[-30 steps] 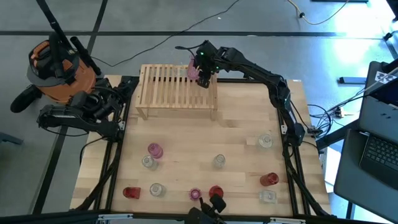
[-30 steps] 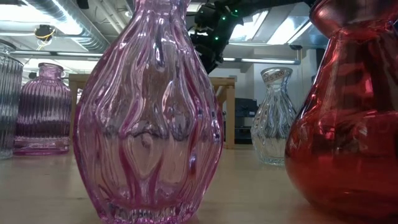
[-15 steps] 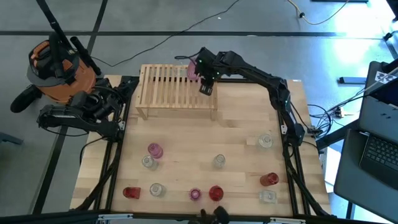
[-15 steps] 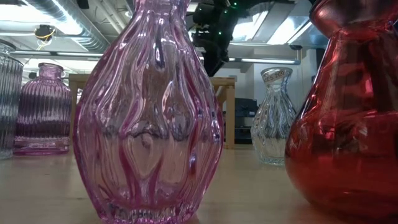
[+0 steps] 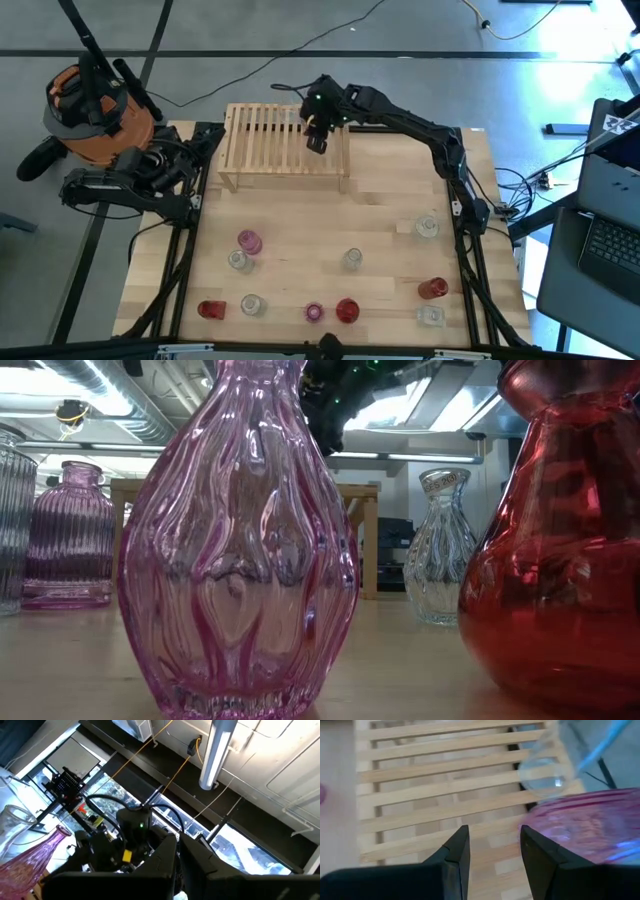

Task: Sort vases onto shelf
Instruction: Put the pink vase on the shelf, then put the transparent vase on the shelf aligned with the other transparent vase on the right

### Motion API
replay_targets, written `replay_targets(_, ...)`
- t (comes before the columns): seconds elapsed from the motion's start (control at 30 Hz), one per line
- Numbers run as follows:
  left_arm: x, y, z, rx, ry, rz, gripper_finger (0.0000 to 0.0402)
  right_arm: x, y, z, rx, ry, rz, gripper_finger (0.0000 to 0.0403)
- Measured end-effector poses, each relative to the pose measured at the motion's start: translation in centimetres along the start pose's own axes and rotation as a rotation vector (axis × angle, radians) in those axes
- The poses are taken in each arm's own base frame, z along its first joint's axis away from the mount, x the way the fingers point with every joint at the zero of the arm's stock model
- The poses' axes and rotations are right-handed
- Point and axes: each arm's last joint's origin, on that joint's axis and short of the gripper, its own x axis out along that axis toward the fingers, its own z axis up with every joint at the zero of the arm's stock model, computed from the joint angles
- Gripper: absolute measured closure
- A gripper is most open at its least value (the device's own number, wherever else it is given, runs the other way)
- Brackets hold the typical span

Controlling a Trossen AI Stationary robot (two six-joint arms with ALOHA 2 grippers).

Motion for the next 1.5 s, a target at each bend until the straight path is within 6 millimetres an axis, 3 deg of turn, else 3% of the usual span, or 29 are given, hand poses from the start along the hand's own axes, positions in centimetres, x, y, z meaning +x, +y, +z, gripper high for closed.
replay_targets(0.97, 0.0, 0.0, 0.0, -0.005, 0.006, -0.007, 0.0386, -0.2, -2.0, -0.4, -0.032, 0.046, -0.195, 0.0279)
replay_targets(1.23, 0.0, -0.1, -0.1, -0.007, 0.018, -0.03, 0.0386, -0.2, -2.3, -0.6, -0.024, 0.044, -0.157, 0.0279)
replay_targets(1.37, 0.0, -0.1, -0.1, -0.022, 0.019, -0.031, 0.0386, -1.5, -1.9, -0.6, 0.007, 0.036, -0.089, 0.0279)
replay_targets(1.5, 0.0, -0.1, -0.1, -0.023, 0.019, -0.03, 0.0386, -4.5, -1.1, -0.6, 0.025, 0.034, -0.027, 0.0279)
